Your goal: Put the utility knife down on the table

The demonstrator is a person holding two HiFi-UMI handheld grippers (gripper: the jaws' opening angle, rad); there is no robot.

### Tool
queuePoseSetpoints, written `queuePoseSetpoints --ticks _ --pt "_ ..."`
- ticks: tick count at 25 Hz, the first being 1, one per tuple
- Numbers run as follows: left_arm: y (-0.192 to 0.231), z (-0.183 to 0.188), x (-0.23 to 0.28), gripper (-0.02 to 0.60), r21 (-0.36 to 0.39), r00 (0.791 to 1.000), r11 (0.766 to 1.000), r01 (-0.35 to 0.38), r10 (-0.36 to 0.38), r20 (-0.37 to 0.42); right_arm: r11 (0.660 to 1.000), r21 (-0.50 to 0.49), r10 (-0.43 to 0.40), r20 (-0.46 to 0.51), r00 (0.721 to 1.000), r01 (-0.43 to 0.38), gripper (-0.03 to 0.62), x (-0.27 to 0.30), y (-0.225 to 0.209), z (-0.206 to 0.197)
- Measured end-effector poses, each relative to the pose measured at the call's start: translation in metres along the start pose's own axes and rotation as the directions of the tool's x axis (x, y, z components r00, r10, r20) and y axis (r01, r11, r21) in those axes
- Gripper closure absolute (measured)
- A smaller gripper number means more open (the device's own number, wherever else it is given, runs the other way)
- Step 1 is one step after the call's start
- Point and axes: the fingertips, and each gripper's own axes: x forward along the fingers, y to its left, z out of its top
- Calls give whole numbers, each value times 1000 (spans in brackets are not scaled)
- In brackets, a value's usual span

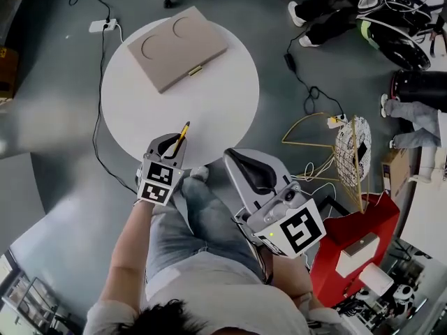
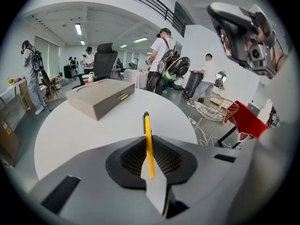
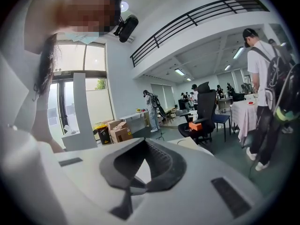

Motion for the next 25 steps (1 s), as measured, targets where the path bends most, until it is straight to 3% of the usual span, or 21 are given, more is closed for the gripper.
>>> queuePoseSetpoints --ticks 11,25 --pt "8 -28 19 534 15 993 1000 -12 14 -114 1000 6 -14 -5 1000 14 586 1 -9 -2" --pt "4 -28 19 520 4 992 999 38 -37 -119 1000 -6 -11 3 1000 11 586 4 -4 4"
